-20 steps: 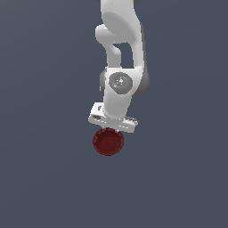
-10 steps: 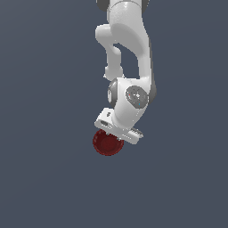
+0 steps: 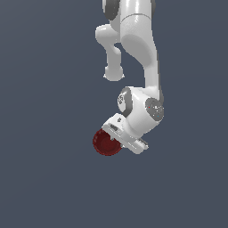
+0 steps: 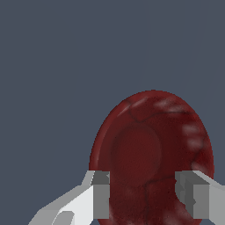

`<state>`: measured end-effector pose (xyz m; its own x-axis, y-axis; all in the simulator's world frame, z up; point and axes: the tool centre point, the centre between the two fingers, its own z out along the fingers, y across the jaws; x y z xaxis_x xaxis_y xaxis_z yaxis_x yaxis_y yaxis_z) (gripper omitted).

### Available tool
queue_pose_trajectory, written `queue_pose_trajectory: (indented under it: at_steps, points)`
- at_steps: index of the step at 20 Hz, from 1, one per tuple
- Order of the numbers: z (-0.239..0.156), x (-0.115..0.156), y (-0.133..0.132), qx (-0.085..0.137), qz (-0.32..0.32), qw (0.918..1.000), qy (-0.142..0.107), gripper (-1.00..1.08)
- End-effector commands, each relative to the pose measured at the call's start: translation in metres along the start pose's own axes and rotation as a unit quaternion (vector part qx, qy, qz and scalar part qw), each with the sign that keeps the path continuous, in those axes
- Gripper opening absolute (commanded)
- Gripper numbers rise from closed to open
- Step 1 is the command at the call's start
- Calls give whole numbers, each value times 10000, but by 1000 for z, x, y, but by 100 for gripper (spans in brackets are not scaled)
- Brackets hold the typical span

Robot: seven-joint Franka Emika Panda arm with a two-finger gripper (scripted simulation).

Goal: Pick up the object and move it to a goal position.

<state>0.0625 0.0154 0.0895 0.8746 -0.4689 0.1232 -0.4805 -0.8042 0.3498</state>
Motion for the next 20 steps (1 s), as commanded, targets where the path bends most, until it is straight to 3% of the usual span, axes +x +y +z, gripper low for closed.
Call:
queue_pose_trajectory:
  at_steps: [1,11,20]
  points:
    - [1,2,-8,-131,198,9996,124,28]
    - [3,6,-32,-439,714,9951,523,28]
    - [4,6,-37,-498,823,9934,624,28]
